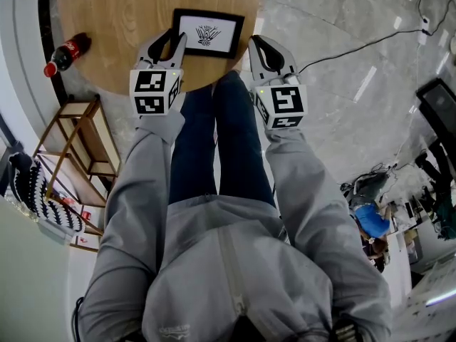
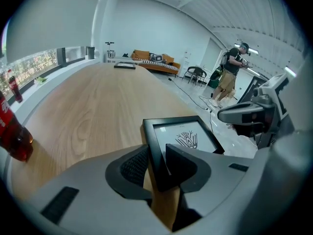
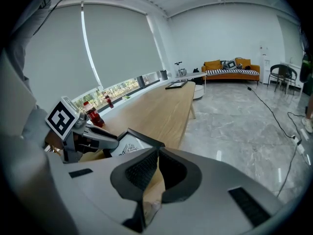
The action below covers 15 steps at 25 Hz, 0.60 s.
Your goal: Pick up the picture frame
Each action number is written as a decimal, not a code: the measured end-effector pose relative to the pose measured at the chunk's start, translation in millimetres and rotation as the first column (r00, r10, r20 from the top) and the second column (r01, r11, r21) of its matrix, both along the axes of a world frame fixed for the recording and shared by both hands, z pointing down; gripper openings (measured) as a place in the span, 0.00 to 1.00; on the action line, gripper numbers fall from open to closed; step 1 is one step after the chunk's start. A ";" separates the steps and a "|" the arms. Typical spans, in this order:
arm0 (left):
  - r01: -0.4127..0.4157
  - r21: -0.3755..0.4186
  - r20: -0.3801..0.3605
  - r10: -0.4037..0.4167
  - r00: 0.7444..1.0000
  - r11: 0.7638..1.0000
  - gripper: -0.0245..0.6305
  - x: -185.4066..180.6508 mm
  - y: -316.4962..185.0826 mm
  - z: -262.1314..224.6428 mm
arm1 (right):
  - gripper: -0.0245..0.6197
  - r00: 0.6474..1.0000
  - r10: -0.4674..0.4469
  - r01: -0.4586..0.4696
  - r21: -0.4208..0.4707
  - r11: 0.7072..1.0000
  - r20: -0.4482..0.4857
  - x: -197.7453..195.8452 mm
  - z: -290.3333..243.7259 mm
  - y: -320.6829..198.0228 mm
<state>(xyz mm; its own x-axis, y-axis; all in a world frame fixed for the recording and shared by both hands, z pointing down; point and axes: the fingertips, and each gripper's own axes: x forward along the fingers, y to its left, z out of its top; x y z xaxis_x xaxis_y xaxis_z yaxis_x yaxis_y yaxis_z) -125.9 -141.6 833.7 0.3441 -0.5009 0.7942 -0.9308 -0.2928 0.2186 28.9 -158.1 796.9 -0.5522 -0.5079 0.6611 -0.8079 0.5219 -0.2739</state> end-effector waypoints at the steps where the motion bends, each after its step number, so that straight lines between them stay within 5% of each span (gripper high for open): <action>1: -0.003 -0.001 0.002 0.003 1.000 1.000 0.23 4.8 -0.9 -0.4 | 0.09 1.000 0.005 -0.005 -0.006 1.000 0.001 4.5 1.2 0.6; 15: -0.064 -0.007 0.002 0.064 0.998 0.998 0.23 73.9 -8.6 0.8 | 0.10 0.997 0.048 -0.042 -0.105 0.994 0.058 56.3 20.1 8.6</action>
